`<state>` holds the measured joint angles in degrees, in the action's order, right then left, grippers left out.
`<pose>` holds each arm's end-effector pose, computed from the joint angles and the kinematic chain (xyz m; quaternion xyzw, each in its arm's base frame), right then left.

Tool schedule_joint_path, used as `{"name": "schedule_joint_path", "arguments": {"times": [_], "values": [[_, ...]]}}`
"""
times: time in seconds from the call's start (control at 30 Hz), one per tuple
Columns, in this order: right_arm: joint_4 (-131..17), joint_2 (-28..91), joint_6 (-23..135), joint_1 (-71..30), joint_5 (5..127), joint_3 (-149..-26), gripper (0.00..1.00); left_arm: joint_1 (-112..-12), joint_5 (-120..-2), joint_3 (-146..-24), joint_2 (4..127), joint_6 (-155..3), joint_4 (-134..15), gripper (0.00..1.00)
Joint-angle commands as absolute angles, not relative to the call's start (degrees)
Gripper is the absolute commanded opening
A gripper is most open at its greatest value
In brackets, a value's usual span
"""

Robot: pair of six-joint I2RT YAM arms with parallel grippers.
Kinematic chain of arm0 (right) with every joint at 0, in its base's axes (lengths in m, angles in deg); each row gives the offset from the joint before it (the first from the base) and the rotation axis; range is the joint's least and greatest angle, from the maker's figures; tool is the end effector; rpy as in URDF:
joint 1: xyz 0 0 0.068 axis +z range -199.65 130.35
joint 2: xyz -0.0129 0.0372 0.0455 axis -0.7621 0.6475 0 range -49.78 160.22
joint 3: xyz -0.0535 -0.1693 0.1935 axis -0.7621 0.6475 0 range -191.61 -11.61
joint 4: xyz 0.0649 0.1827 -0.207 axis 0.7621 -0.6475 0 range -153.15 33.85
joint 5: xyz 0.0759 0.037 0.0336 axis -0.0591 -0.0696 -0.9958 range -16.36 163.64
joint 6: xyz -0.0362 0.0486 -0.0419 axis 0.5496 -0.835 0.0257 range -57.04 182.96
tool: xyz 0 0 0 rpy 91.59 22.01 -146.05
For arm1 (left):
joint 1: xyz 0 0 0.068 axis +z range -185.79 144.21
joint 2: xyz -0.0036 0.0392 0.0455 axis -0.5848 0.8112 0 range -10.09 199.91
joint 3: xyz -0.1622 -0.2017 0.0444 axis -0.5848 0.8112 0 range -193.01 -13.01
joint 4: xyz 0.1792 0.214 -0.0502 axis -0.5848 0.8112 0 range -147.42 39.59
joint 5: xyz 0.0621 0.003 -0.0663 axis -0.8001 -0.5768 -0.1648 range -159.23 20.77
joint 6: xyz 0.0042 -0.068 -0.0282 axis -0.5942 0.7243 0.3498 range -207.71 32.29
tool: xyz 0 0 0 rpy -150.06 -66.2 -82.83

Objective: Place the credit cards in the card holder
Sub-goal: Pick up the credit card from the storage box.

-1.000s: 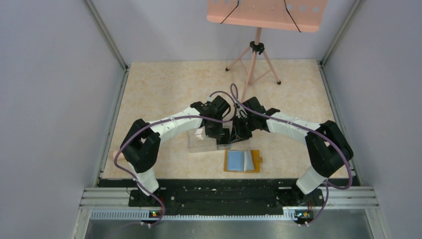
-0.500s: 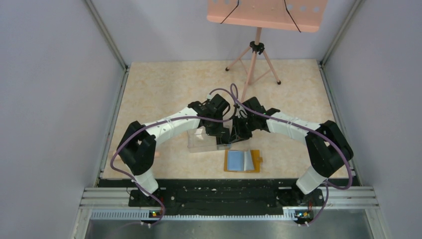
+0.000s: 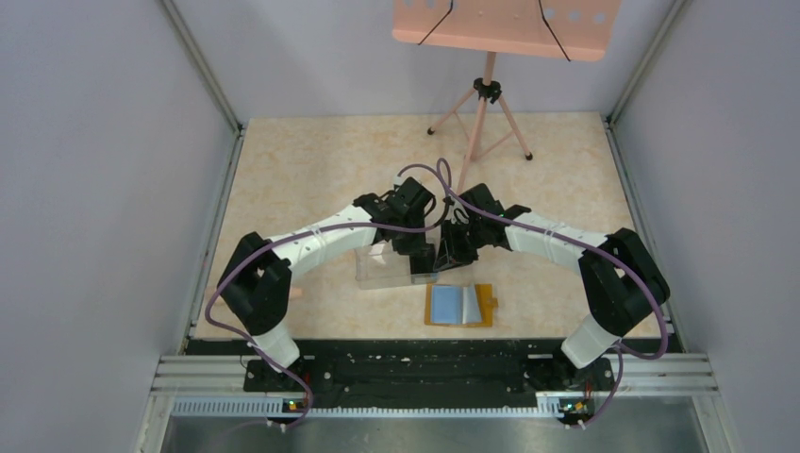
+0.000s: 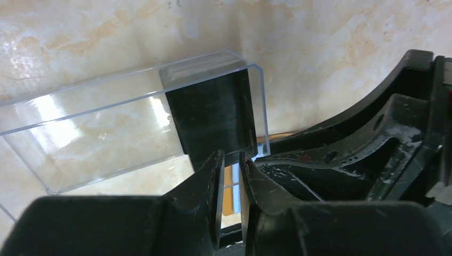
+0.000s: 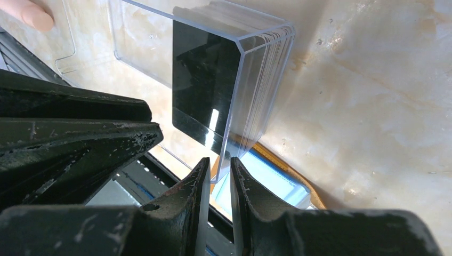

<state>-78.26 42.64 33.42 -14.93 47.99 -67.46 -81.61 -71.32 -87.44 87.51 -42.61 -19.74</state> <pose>0.2720 0.2209 0.1443 -0.1023 0.9352 0.3210 0.1092 0.2734 -0.2781 0.1958 0.0015 0.9677 -0.1670 0.1890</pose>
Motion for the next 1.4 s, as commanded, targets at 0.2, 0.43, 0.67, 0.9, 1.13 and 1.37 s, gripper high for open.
{"name": "schedule_joint_path", "arguments": {"times": [0.2, 0.43, 0.67, 0.9, 1.13, 1.37], "values": [[-77.3, 43.0, 34.2, -14.2, 46.8, -67.4, 0.20, -81.7, -68.5, -85.2, 84.9, -41.7, -25.5, 0.24], [-77.3, 43.1, 34.1, -14.2, 46.8, -67.5, 0.20, -80.0, -74.2, -84.1, 85.4, -41.7, -19.0, 0.28], [-77.6, 42.9, 34.3, -14.2, 47.0, -67.6, 0.21, -78.4, -73.5, -81.6, 85.7, -41.7, -19.0, 0.31], [-83.6, 39.7, 37.4, -12.9, 54.0, -72.2, 0.45, -78.0, -71.2, -80.0, 83.3, -41.7, -22.6, 0.32], [-87.9, 40.2, 39.0, -10.3, 60.2, -78.5, 0.28, -74.7, -64.7, -73.0, 78.0, -40.0, -30.7, 0.34], [-88.2, 46.7, 39.0, -8.0, 62.1, -81.1, 0.00, -72.3, -60.7, -69.1, 76.8, -39.0, -34.9, 0.34]]}}
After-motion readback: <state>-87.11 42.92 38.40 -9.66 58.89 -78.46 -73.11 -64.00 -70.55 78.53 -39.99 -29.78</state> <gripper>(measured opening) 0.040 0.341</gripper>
